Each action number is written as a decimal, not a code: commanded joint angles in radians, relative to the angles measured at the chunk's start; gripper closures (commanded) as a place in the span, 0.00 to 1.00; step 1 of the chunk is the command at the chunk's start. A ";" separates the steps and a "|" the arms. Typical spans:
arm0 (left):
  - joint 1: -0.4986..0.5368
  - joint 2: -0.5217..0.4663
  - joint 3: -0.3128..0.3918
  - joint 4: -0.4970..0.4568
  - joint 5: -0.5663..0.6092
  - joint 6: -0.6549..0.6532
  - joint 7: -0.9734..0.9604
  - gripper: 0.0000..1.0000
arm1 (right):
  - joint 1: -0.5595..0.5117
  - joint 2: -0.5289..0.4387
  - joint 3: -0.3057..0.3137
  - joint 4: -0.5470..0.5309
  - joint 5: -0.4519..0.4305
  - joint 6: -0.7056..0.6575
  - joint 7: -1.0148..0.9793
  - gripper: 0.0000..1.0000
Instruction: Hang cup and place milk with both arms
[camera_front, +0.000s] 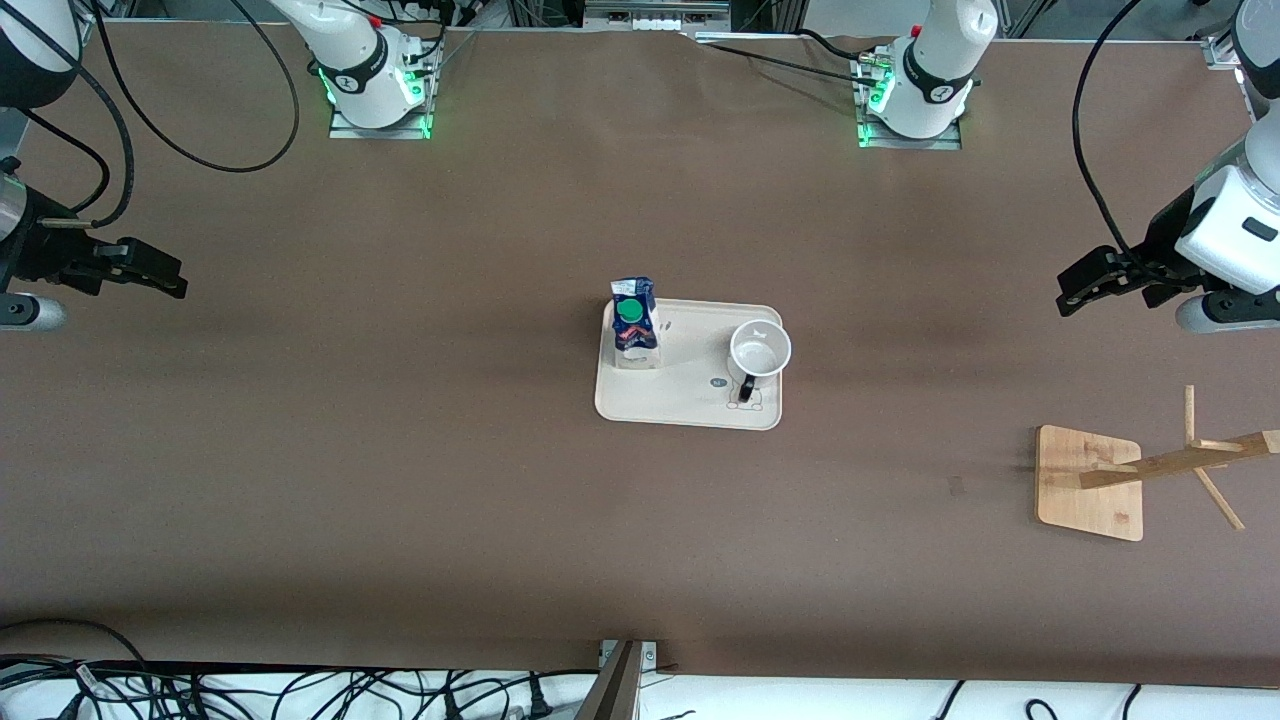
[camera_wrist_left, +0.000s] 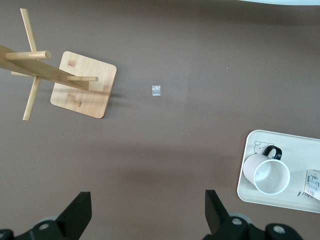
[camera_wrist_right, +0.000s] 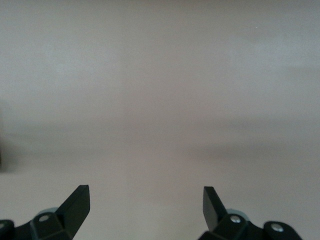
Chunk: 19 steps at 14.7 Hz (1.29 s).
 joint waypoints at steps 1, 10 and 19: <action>0.002 0.012 -0.006 0.029 0.002 -0.010 0.002 0.00 | 0.003 0.010 -0.001 0.024 0.015 -0.007 -0.010 0.00; 0.005 0.007 -0.024 0.030 0.004 -0.011 -0.001 0.00 | 0.021 0.021 0.000 0.027 0.018 -0.015 -0.008 0.00; 0.002 0.004 -0.041 0.032 0.004 -0.011 -0.003 0.00 | 0.029 0.016 0.000 0.021 0.060 -0.153 -0.054 0.00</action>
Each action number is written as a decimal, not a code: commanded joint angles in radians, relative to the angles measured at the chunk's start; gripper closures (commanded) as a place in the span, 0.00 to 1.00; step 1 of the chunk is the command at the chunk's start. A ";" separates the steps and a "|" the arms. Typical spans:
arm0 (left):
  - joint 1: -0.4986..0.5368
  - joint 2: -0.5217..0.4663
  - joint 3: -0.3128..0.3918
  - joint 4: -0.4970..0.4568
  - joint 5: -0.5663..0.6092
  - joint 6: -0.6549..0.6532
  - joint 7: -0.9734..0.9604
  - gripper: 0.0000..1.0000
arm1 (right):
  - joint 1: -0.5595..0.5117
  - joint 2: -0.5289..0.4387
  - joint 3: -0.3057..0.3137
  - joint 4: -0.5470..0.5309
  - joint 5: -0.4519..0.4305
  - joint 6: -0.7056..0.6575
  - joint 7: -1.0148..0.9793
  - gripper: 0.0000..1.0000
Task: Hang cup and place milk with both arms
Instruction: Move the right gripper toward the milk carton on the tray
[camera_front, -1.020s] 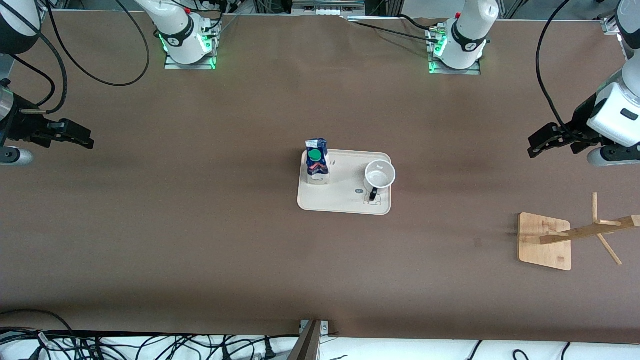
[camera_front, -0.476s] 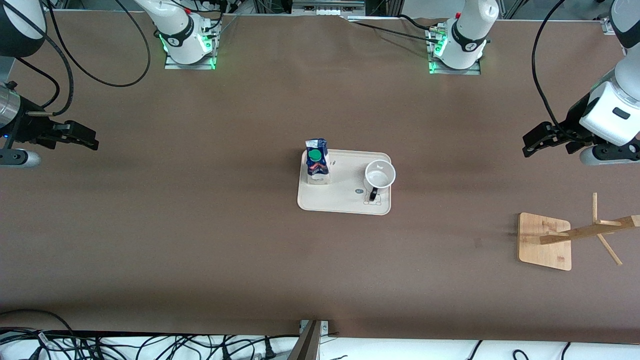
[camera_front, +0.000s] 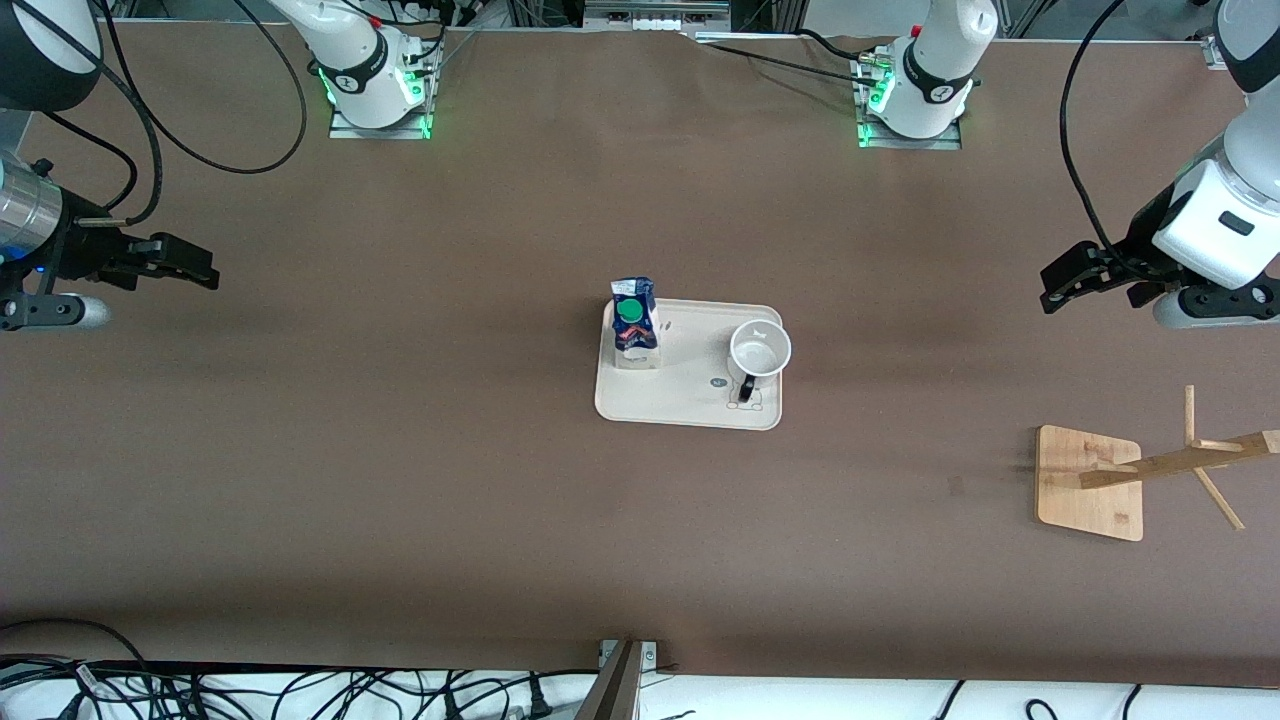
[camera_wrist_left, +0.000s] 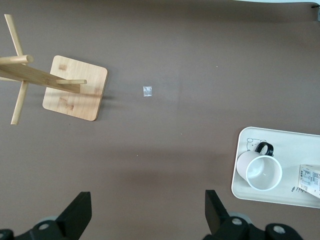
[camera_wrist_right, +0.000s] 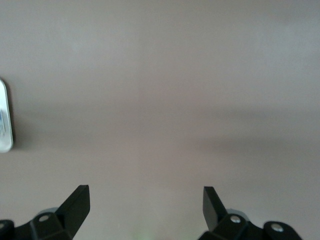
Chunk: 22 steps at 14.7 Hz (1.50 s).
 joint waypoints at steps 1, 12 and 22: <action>0.002 0.004 -0.006 0.025 0.004 -0.011 -0.001 0.00 | 0.002 0.007 -0.003 0.022 0.023 -0.043 -0.027 0.00; 0.000 0.004 -0.007 0.027 0.002 -0.011 -0.001 0.00 | 0.134 0.076 0.008 0.028 0.196 0.176 0.209 0.00; 0.000 0.004 -0.021 0.027 0.004 -0.011 -0.001 0.00 | 0.232 0.090 0.008 0.027 0.209 0.241 0.349 0.00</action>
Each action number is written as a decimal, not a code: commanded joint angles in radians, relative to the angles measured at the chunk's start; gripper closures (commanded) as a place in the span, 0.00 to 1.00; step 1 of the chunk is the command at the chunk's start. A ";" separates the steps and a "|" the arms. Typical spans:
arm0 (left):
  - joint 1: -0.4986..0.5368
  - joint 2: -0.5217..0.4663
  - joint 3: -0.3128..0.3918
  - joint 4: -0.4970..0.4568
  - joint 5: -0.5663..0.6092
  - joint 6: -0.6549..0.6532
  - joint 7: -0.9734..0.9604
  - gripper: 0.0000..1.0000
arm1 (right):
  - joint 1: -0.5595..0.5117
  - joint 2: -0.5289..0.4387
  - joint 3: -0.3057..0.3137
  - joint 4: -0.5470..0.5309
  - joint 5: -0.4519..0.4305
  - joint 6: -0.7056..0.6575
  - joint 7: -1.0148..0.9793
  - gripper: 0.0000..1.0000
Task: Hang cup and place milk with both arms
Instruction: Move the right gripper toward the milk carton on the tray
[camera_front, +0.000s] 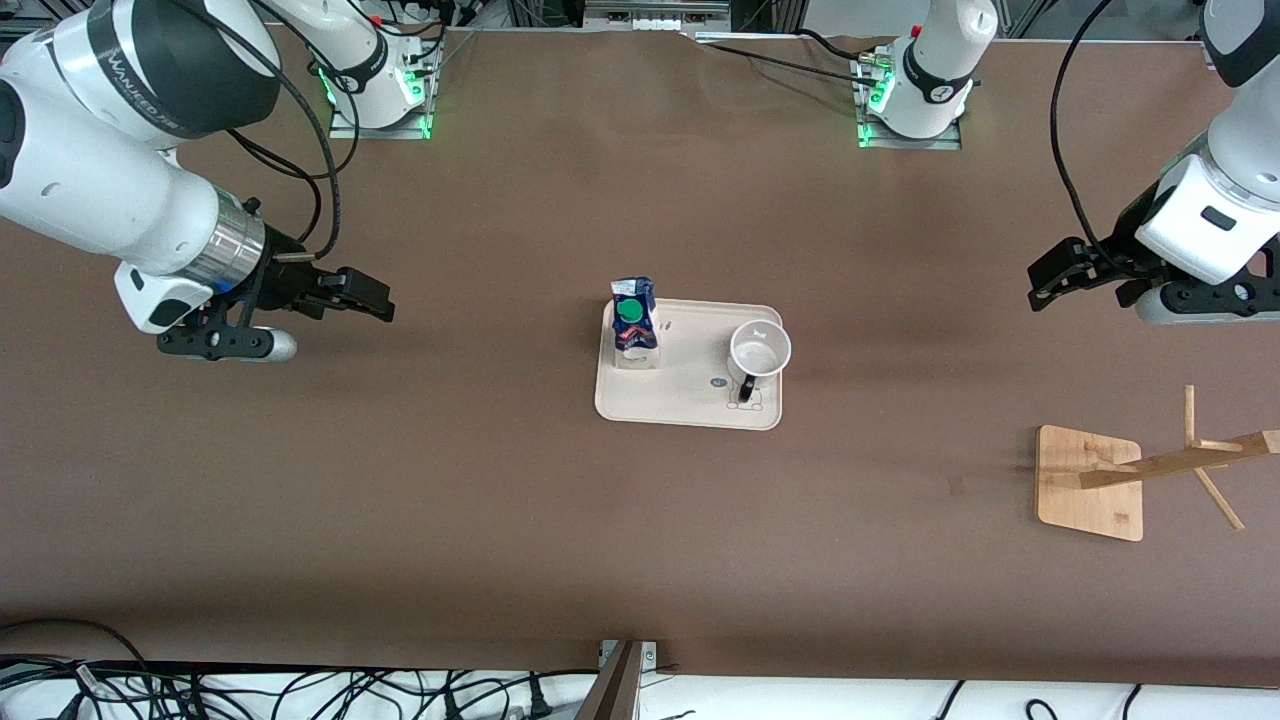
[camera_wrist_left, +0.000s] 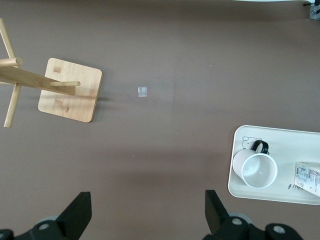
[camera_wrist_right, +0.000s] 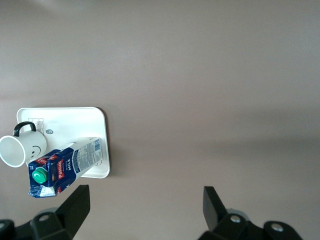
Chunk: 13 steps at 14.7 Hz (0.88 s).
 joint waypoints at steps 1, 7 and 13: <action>0.001 0.004 -0.005 0.023 0.004 -0.011 -0.001 0.00 | 0.012 0.003 -0.006 0.014 0.023 0.011 0.017 0.00; 0.001 0.003 -0.005 0.023 0.002 -0.011 -0.003 0.00 | 0.085 0.022 -0.006 0.013 0.031 0.083 0.175 0.00; 0.002 0.004 -0.003 0.023 0.002 -0.011 -0.001 0.00 | 0.202 0.071 -0.007 0.013 0.014 0.203 0.354 0.00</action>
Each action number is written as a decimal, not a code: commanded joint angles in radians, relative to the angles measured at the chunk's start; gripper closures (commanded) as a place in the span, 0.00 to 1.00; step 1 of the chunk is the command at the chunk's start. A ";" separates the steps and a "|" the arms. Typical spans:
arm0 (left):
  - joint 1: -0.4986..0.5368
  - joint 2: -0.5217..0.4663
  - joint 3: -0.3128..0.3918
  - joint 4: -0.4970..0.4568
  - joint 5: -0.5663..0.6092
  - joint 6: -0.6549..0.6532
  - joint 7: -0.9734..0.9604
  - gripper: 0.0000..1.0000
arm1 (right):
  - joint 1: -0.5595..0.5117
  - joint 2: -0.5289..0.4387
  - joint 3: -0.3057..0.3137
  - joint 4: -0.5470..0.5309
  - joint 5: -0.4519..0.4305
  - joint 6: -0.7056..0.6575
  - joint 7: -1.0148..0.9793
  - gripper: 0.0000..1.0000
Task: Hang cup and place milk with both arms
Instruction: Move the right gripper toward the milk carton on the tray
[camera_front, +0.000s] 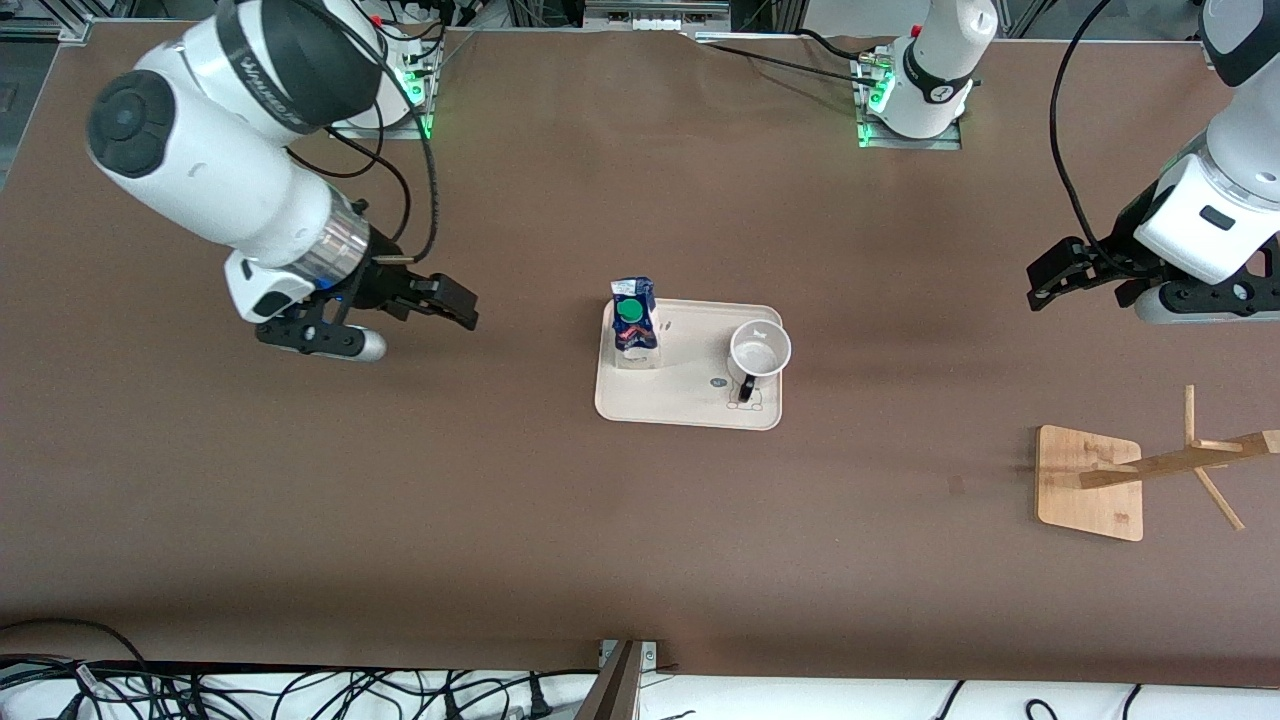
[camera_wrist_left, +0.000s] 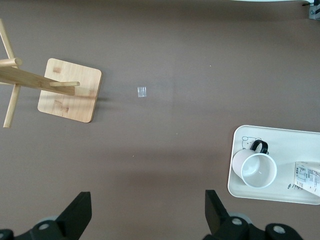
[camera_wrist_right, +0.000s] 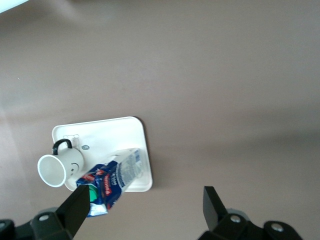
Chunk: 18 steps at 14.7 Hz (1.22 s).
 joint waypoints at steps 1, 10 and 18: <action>0.002 0.003 0.000 0.022 0.002 -0.011 -0.001 0.00 | 0.063 0.023 -0.010 0.008 -0.019 0.044 0.115 0.00; 0.007 0.004 0.003 0.022 0.002 -0.011 -0.001 0.00 | 0.135 0.055 -0.011 0.006 -0.082 0.070 0.227 0.00; 0.011 0.004 0.003 0.022 -0.005 -0.027 -0.009 0.00 | 0.212 0.124 -0.011 0.002 -0.082 0.084 0.269 0.00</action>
